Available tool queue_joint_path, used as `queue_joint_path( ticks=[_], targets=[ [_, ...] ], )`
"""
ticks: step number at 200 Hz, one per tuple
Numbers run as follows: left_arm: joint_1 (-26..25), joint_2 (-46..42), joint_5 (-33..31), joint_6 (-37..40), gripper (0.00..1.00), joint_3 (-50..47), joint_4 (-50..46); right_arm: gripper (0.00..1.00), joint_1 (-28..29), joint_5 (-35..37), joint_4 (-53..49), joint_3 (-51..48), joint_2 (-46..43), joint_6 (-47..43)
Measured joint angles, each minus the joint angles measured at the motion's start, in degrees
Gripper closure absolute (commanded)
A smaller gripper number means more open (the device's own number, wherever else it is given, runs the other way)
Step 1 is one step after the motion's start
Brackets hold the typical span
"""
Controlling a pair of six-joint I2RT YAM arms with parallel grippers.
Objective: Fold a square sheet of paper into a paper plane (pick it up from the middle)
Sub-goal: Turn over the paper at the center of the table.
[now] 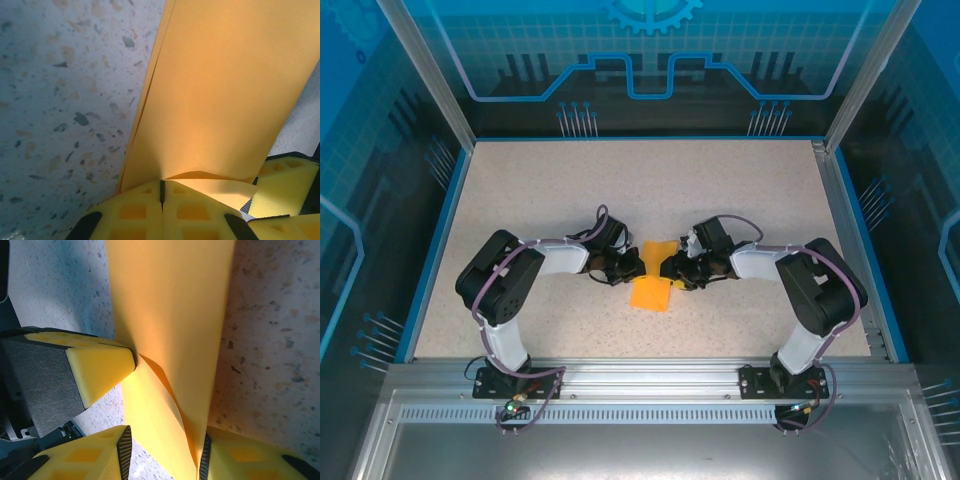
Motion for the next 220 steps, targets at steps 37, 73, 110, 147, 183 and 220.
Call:
queue_joint_path(
  ticks=[37, 73, 110, 147, 183, 220],
  targets=[
    [0.0, -0.1, -0.1, -0.8, 0.92, 0.0, 0.2, 0.69, 0.0, -0.5, 1.6, -0.2, 0.8, -0.2],
    [0.0, -3.3, -1.3, -2.0, 0.91, -1.1, 0.9, 0.86, 0.0, -1.4, 3.0, -0.5, 1.6, -1.2],
    [0.0, -11.8, -5.9, -3.0, 0.90, -3.8, 0.3, 0.94, 0.0, -1.4, -1.3, 1.1, 0.3, -4.1],
    [0.2, -24.0, -13.1, -3.0, 0.88, -7.0, -3.9, 0.94, 0.0, 5.0, -17.6, 10.8, -6.8, -12.1],
    [2.4, -35.8, -19.7, -3.3, 0.78, -12.3, -8.4, 0.94, 3.0, 24.8, -39.4, 27.2, -10.1, -19.4],
    [5.6, -45.0, -24.3, -4.1, 0.72, -16.7, -12.6, 0.90, 13.7, 53.7, -64.0, 45.9, -2.1, -19.1]
  ],
)
